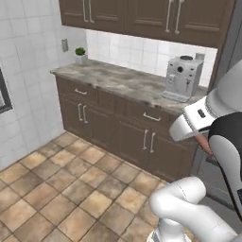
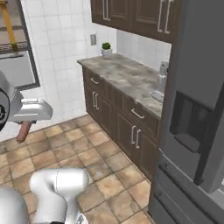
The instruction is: Move the hot dog bun to the plate on the dining table and place the condiment next to that plate. Then navigate to the fridge and take the sausage and place it on the plate as well.
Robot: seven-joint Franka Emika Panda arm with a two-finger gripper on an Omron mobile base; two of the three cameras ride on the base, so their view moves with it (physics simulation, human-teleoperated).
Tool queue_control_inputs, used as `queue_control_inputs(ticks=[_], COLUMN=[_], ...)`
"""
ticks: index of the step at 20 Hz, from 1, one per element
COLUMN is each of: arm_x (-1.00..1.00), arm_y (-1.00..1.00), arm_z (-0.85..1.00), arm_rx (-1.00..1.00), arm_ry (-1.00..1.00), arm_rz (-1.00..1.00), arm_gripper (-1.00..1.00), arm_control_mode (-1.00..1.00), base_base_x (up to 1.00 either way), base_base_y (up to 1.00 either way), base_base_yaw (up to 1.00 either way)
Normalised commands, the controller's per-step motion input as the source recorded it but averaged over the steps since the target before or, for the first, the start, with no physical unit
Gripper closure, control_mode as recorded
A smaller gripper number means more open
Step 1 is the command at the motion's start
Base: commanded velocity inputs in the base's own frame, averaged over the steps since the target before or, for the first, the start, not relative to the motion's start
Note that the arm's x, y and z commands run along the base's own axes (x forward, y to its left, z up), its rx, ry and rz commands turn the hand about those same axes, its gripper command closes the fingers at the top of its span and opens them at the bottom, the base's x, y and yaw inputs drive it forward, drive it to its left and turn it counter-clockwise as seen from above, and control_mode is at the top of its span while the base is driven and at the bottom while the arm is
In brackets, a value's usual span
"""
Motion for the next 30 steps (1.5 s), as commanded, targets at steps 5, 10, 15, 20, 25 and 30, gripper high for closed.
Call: queue_control_inputs(ticks=[5,10,15,20,25,30], arm_x=[0.0,0.0,0.0,0.0,0.0,0.0], arm_y=[0.0,0.0,0.0,0.0,0.0,0.0], arm_z=[0.0,0.0,0.0,0.0,0.0,0.0], arm_rx=[0.0,0.0,0.0,0.0,0.0,0.0], arm_ry=[0.0,0.0,0.0,0.0,0.0,0.0], arm_rz=[0.0,0.0,0.0,0.0,0.0,0.0], arm_gripper=[1.0,1.0,1.0,1.0,1.0,1.0], arm_control_mode=[1.0,1.0,1.0,1.0,1.0,1.0], base_base_x=[-0.04,0.0,-0.01,-0.01,0.0,0.31], base_base_y=[0.3,0.21,0.23,0.28,0.3,0.33], base_base_yaw=[0.99,1.0,1.0,1.0,0.95,0.79])
